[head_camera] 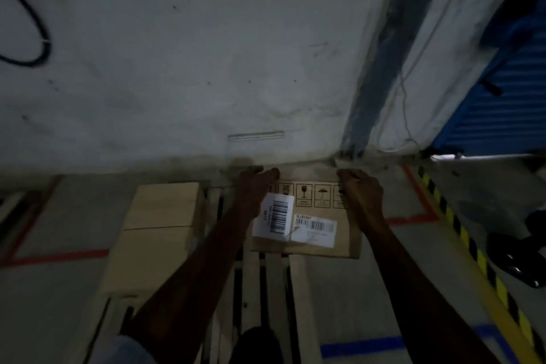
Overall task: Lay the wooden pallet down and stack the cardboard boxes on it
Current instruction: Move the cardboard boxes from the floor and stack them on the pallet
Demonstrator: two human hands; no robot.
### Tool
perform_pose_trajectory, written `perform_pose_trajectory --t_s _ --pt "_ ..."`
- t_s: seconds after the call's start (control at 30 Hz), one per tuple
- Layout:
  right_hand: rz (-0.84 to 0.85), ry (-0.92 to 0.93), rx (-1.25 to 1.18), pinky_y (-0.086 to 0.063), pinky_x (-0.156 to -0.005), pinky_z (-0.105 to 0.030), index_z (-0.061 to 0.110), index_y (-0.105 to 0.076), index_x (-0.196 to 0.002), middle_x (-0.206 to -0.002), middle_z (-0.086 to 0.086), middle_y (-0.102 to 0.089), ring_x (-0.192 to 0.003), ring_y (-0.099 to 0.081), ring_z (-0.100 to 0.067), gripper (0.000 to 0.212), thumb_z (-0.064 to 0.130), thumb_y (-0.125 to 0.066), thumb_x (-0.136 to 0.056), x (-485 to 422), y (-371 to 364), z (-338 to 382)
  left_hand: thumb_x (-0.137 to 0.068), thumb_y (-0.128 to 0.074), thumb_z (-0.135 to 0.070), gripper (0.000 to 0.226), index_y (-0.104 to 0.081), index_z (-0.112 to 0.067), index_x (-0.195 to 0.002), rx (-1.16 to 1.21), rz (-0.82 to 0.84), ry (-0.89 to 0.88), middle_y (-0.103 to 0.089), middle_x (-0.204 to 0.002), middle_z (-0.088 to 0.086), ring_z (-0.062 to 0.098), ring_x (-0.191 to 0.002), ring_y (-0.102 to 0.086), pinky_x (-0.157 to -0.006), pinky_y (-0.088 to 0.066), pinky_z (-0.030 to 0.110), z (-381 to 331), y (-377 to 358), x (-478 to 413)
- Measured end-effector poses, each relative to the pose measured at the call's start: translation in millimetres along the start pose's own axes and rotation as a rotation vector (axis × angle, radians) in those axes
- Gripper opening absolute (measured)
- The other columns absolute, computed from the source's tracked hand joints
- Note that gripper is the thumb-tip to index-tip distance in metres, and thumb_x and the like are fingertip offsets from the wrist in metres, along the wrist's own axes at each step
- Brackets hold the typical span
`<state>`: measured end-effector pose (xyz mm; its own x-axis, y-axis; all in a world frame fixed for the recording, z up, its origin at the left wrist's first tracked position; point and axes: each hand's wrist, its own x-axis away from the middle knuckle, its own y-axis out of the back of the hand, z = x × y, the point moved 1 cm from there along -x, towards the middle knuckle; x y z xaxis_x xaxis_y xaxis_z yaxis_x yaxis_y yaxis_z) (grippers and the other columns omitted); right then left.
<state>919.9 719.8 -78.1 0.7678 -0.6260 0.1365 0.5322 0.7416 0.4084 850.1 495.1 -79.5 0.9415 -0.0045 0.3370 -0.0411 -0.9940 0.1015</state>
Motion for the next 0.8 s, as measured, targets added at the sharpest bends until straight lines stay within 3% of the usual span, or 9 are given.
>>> perform_pose_trajectory --t_s 0.1,0.2,0.27,0.37,0.43,0.5,0.57,0.67,0.8 --pt "0.113 0.05 -0.052 -0.039 -0.045 -0.003 0.003 -0.072 -0.113 -0.086 -0.005 -0.075 -0.049 -0.06 0.011 0.038 0.034 -0.064 -0.091 -0.9 -11.5 1.7 -0.066 -0.079 -0.046 0.048 -0.075 -0.012 -0.1 -0.051 -0.1 -0.023 -0.076 -0.092 0.009 0.027 -0.086 -0.073 -0.074 -0.061 0.035 7.9 15.6 12.0" --pt "0.203 0.053 -0.051 -0.038 -0.042 -0.003 -0.002 -0.068 -0.118 -0.093 -0.01 -0.073 -0.053 -0.06 0.008 0.041 0.029 -0.066 -0.092 1.5 -27.8 -2.2 -0.082 -0.077 -0.029 0.024 -0.073 -0.007 -0.09 -0.021 -0.18 -0.039 -0.071 -0.088 0.011 0.023 -0.073 -0.068 -0.061 -0.05 0.025 16.6 31.8 31.6" --pt "0.293 0.044 -0.054 -0.044 -0.045 -0.008 0.001 -0.066 -0.123 -0.108 -0.013 -0.073 -0.07 -0.069 -0.007 0.051 0.036 -0.071 -0.086 5.2 -40.6 -9.5 -0.087 -0.075 -0.022 0.016 -0.07 -0.007 -0.084 0.037 -0.226 -0.036 -0.069 -0.086 0.013 0.017 -0.061 -0.066 -0.052 -0.049 0.023 32.3 45.7 47.6" --pt "0.407 0.079 -0.063 -0.058 -0.065 -0.02 0.006 -0.066 -0.119 -0.114 -0.012 -0.067 -0.095 -0.07 -0.024 0.051 0.037 -0.076 -0.079 14.9 -53.6 -21.5 -0.086 -0.074 -0.01 0.025 -0.067 0.007 -0.103 0.332 -0.265 0.031 -0.07 -0.075 0.014 0.018 -0.049 -0.068 -0.044 -0.052 0.024 63.8 63.6 73.6" --pt "0.484 0.086 -0.064 -0.057 -0.092 -0.033 0.004 -0.056 -0.138 -0.131 -0.014 -0.06 -0.115 -0.062 -0.028 0.063 0.029 -0.078 -0.084 21.1 -52.9 -29.4 -0.084 -0.074 -0.006 0.042 -0.064 0.008 -0.121 0.537 -0.28 0.087 -0.075 -0.082 0.016 0.028 -0.063 -0.072 -0.054 -0.058 0.032 79.7 66.1 96.2" --pt "0.563 0.097 -0.059 -0.055 -0.086 -0.032 0.003 -0.053 -0.141 -0.136 -0.01 -0.057 -0.118 -0.061 -0.027 0.07 0.034 -0.079 -0.083 24.8 -46.4 -28.8 -0.089 -0.07 -0.01 0.04 -0.065 -0.002 -0.127 0.6 -0.309 0.147 -0.073 -0.11 0.015 0.03 -0.088 -0.071 -0.072 -0.059 0.034 86.8 60.6 112.4" --pt "0.608 0.161 -0.007 -0.057 -0.077 -0.032 0.005 -0.056 -0.138 -0.138 -0.017 -0.06 -0.114 -0.065 -0.032 0.09 0.056 -0.079 -0.067 14.1 -46.5 -27.9 -0.094 -0.065 -0.011 0.036 -0.062 -0.006 -0.13 0.623 -0.314 0.195 -0.066 -0.123 0.014 0.027 -0.096 -0.066 -0.081 -0.057 0.037 89.9 52.4 118.9" --pt "0.714 0.282 0.055 -0.056 -0.097 -0.048 0.009 -0.054 -0.142 -0.14 -0.017 -0.058 -0.12 -0.062 -0.033 0.103 0.064 -0.082 -0.06 -29.4 -68.9 -30.1 -0.089 -0.071 -0.01 0.04 -0.063 0.001 -0.127 0.707 -0.38 0.285 -0.072 -0.115 0.019 0.032 -0.077 -0.07 -0.054 -0.06 0.037 92.8 39.1 110.7" --pt "0.867 0.388 0.152 -0.048 -0.107 -0.05 0.007 -0.043 -0.15 -0.15 -0.014 -0.049 -0.132 -0.053 -0.033 0.073 0.029 -0.075 -0.088 -69.9 -80.8 2.0 -0.093 -0.07 -0.011 0.021 -0.063 -0.002 -0.111 0.763 -0.532 0.289 -0.07 -0.089 0.016 0.029 -0.065 -0.066 -0.039 -0.054 0.03 82.7 -4.1 81.8"
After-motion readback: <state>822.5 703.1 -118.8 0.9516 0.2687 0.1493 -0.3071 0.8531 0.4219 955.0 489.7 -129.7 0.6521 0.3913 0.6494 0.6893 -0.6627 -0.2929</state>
